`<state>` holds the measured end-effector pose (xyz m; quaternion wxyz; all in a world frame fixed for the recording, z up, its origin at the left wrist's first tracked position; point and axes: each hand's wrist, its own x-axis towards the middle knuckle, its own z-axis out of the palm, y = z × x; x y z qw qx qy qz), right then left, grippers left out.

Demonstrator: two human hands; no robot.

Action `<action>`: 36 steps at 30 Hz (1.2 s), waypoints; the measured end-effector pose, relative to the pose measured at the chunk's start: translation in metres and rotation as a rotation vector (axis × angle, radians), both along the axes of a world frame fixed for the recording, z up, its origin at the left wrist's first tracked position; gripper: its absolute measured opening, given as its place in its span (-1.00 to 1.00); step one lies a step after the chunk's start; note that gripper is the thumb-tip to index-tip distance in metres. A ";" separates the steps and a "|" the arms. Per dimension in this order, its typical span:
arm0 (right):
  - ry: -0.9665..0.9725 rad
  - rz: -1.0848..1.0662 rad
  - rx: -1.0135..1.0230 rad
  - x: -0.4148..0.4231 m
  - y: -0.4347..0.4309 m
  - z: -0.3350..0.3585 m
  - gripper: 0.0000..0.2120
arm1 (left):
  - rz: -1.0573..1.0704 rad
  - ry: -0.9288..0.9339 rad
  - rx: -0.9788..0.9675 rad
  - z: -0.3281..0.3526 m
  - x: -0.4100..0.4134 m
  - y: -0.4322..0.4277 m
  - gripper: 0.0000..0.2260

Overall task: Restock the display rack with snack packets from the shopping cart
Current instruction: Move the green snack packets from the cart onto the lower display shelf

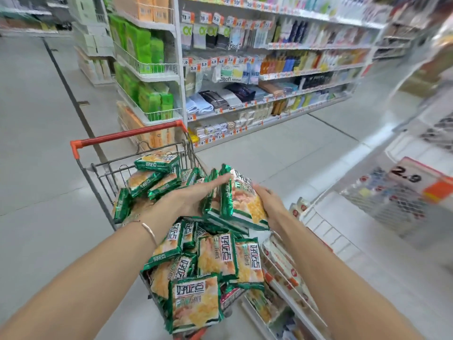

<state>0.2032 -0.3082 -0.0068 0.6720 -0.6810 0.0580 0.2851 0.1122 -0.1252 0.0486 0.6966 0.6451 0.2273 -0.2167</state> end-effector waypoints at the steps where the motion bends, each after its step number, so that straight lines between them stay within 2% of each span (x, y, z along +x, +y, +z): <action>1: 0.007 -0.016 -0.018 -0.001 -0.011 0.004 -0.69 | -0.031 -0.002 0.011 -0.002 0.009 -0.009 -0.26; 2: 0.018 -0.019 -0.047 -0.003 -0.023 0.011 -0.64 | -0.073 -0.021 0.018 -0.004 0.019 -0.018 -0.32; 5: 0.061 -0.037 -0.087 0.000 -0.067 0.024 -0.31 | -0.212 -0.053 0.042 -0.002 0.047 -0.056 -0.19; 6: 0.078 -0.049 -0.073 0.001 -0.086 0.030 -0.31 | -0.242 -0.073 0.055 0.000 0.058 -0.071 -0.25; 8: 0.124 -0.072 0.000 0.006 -0.130 0.038 -0.49 | -0.262 -0.111 0.049 -0.002 0.081 -0.106 -0.42; 9: 0.147 -0.078 0.046 0.010 -0.153 0.039 -0.57 | -0.271 -0.124 0.057 -0.006 0.097 -0.124 -0.37; 10: 0.145 -0.087 0.069 0.015 -0.175 0.040 -0.58 | -0.276 -0.133 0.096 -0.015 0.116 -0.141 -0.22; 12: 0.091 -0.155 0.072 0.031 -0.213 0.037 -0.49 | -0.266 -0.164 0.152 -0.048 0.173 -0.178 0.14; 13: 0.068 -0.196 0.061 0.042 -0.231 0.033 -0.44 | -0.313 -0.188 0.172 -0.055 0.196 -0.199 0.19; 15: 0.002 -0.285 -0.003 0.063 -0.263 0.026 -0.29 | -0.465 -0.234 0.178 -0.040 0.213 -0.232 0.02; 18: -0.158 -0.425 -0.067 0.092 -0.303 0.004 -0.12 | -0.680 -0.353 0.100 -0.042 0.241 -0.272 -0.60; 19: -0.207 -0.468 -0.073 0.101 -0.315 -0.005 -0.03 | -0.718 -0.416 0.068 -0.055 0.255 -0.285 -0.67; 22: -0.304 -0.546 -0.080 0.126 -0.338 -0.042 0.11 | -0.654 -0.541 0.075 -0.103 0.293 -0.316 -0.32; 25: -0.371 -0.554 -0.144 0.142 -0.347 -0.093 0.05 | -0.566 -0.683 0.217 -0.145 0.311 -0.334 0.10; 27: -0.435 -0.550 -0.208 0.149 -0.351 -0.121 -0.11 | -0.581 -0.825 0.273 -0.169 0.323 -0.340 0.23; 29: -0.508 -0.504 -0.229 0.158 -0.353 -0.134 -0.30 | -0.615 -0.954 0.352 -0.179 0.334 -0.343 0.13; 31: -0.539 -0.418 -0.258 0.168 -0.356 -0.137 -0.29 | -0.654 -1.018 0.502 -0.175 0.339 -0.345 0.03; 34: -0.591 -0.337 -0.253 0.176 -0.359 -0.134 -0.39 | -0.697 -1.077 0.842 -0.166 0.350 -0.346 0.03; 36: -0.600 -0.338 -0.257 0.179 -0.362 -0.134 -0.39 | -0.796 -1.079 1.086 -0.157 0.358 -0.349 0.01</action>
